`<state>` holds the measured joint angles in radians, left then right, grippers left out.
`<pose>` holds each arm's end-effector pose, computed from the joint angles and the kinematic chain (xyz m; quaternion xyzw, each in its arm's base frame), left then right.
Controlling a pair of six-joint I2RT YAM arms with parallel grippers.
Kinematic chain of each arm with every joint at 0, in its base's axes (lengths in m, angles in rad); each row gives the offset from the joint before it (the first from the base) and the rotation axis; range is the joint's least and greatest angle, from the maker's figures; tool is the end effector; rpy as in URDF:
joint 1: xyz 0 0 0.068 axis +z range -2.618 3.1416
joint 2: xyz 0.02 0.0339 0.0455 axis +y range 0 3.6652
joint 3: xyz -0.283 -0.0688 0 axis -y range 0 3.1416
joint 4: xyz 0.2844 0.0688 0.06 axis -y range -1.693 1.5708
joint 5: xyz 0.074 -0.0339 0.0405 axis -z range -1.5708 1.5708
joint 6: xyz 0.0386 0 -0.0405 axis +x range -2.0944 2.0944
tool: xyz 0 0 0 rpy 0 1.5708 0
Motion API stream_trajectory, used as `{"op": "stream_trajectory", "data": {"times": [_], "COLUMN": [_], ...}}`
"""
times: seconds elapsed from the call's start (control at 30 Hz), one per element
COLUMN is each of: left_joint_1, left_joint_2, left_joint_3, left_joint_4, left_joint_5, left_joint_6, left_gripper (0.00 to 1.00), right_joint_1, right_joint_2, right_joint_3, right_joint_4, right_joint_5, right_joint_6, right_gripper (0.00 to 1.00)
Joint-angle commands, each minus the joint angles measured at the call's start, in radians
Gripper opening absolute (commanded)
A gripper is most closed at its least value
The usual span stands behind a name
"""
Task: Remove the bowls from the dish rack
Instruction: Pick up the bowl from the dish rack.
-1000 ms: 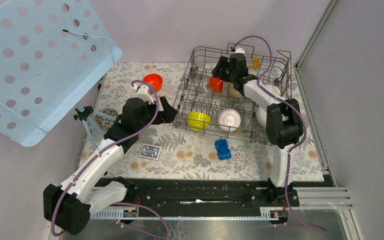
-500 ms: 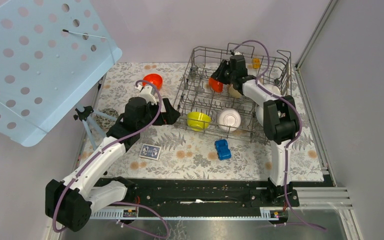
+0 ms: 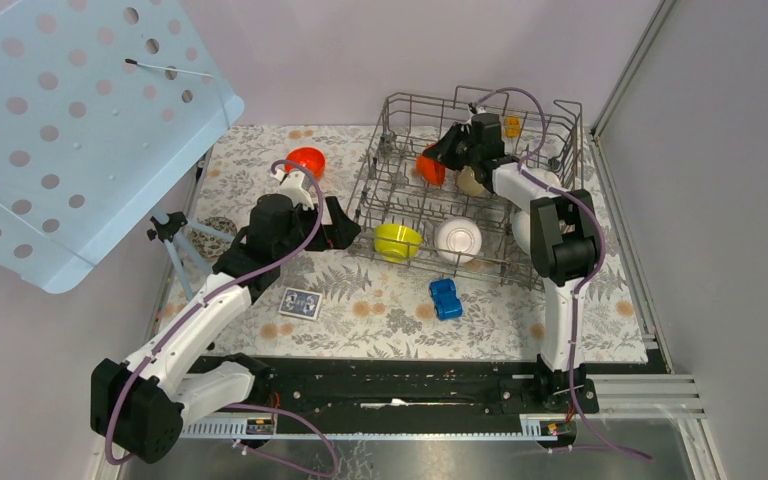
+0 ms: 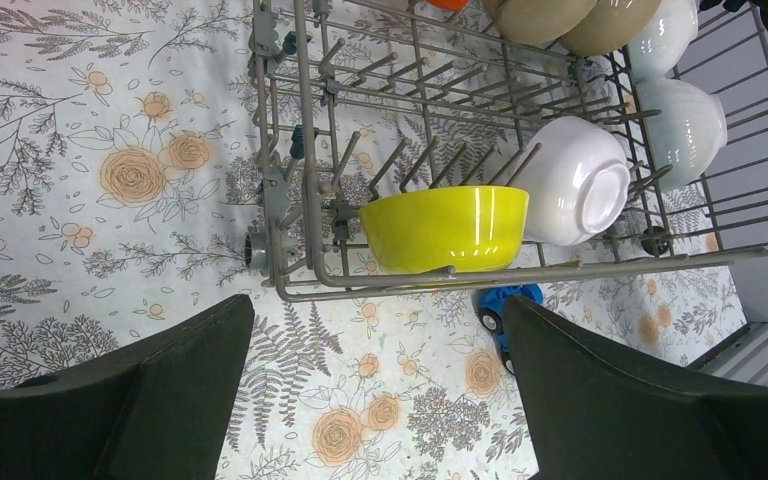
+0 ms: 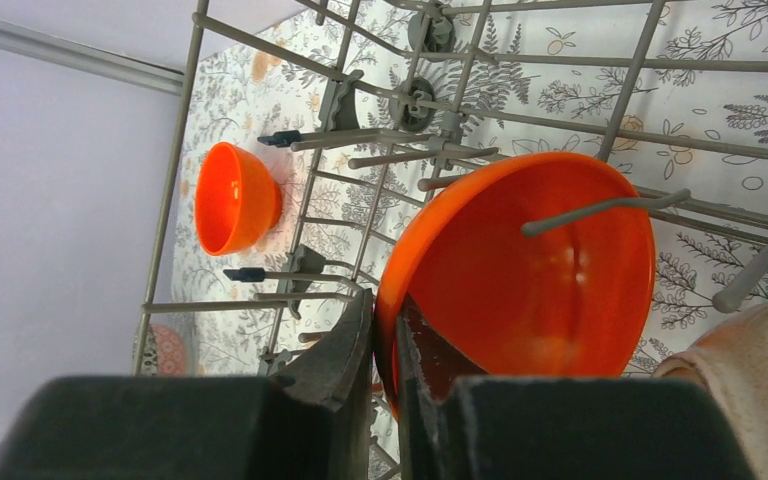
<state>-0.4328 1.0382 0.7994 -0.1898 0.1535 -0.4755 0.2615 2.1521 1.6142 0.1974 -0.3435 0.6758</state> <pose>0.2416 -0.1181 0.3017 0.0235 0.8395 -0.2944 0.4560 0.5322 0.1559 0.2190 0.0690 0.8078 0.3813 0.4442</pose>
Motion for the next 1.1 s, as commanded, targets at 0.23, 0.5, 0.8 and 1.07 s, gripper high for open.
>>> {"op": "stream_trajectory", "data": {"times": [0.23,0.5,0.8,1.07], "left_joint_1": [0.000,0.000,0.001,0.000], "left_joint_2": [-0.008,-0.009,-0.009,-0.012], "left_joint_3": [0.027,0.028,0.027,0.029], "left_joint_4": [0.010,0.006,0.005,0.003], "left_joint_5": [-0.017,-0.019,-0.025,-0.027], "left_joint_6": [0.006,0.006,0.009,0.009], "left_gripper": [0.99,0.99,0.99,0.99], "right_joint_1": [-0.063,-0.091,-0.103,-0.112], "right_joint_2": [-0.118,-0.129,-0.143,-0.166], "right_joint_3": [-0.132,-0.191,-0.212,-0.213], "right_joint_4": [0.296,0.494,0.615,0.629], "right_joint_5": [-0.151,-0.208,-0.234,-0.247], "right_joint_6": [0.180,0.322,0.416,0.436], "right_gripper": [0.00,0.00,0.00,0.00]}}
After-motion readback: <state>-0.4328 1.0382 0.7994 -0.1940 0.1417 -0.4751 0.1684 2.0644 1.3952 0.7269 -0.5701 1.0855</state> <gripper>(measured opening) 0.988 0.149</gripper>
